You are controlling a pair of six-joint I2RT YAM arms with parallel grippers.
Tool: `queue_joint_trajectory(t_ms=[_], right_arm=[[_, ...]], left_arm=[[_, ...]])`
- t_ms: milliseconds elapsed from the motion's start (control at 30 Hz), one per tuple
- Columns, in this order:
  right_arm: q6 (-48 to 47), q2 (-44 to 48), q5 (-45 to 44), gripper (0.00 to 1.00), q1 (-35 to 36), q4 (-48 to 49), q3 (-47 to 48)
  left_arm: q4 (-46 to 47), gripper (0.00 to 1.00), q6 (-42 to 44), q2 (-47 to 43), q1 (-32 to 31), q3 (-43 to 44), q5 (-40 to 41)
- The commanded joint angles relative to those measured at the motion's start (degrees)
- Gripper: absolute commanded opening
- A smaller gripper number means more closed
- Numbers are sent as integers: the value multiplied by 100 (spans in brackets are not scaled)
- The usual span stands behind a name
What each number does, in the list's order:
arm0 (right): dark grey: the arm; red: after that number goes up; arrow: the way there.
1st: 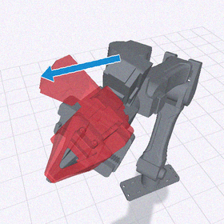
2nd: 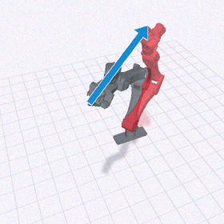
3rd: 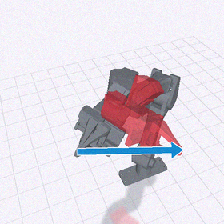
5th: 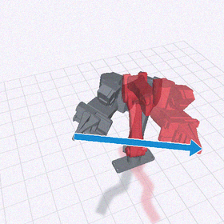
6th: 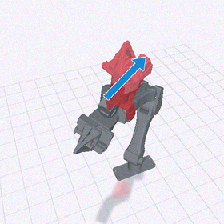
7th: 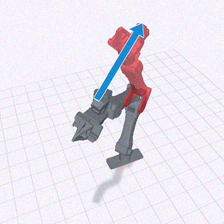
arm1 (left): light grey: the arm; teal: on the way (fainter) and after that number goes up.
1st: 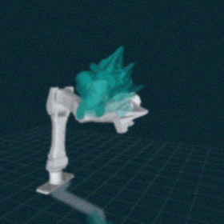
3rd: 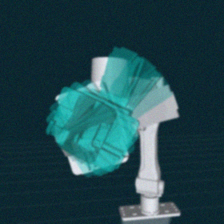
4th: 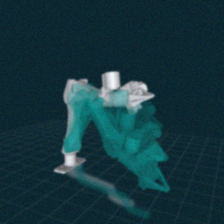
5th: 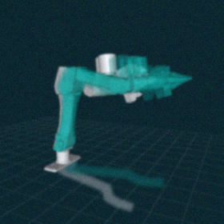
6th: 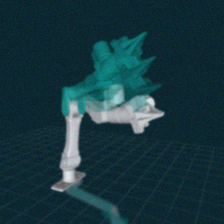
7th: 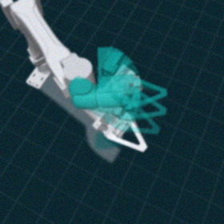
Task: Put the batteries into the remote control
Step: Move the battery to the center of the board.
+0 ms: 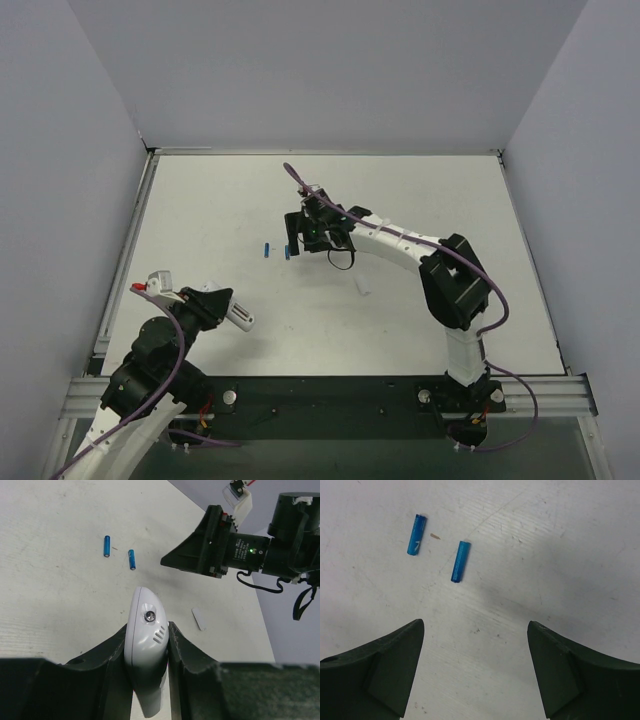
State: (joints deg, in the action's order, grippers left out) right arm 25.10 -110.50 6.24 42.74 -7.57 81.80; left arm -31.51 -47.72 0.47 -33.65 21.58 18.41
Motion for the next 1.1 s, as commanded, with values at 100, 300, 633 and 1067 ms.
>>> queue_joint_trajectory(t_ms=[100, 300, 633, 1067], right_arm=[[416, -954, -772, 64, 313, -359, 1187], [469, -1439, -782, 51, 375, -579, 1664], [399, -1949, -677, 39, 489, -614, 2042], [48, -2090, -1520, 26, 727, -965, 1884]], left_arm=[[92, 0, -53, -478, 7, 109, -303], [153, 0, -97, -478, 7, -5, -409], [250, 0, -167, -478, 7, -154, -514], [250, 0, -229, -486, 16, -181, -593]])
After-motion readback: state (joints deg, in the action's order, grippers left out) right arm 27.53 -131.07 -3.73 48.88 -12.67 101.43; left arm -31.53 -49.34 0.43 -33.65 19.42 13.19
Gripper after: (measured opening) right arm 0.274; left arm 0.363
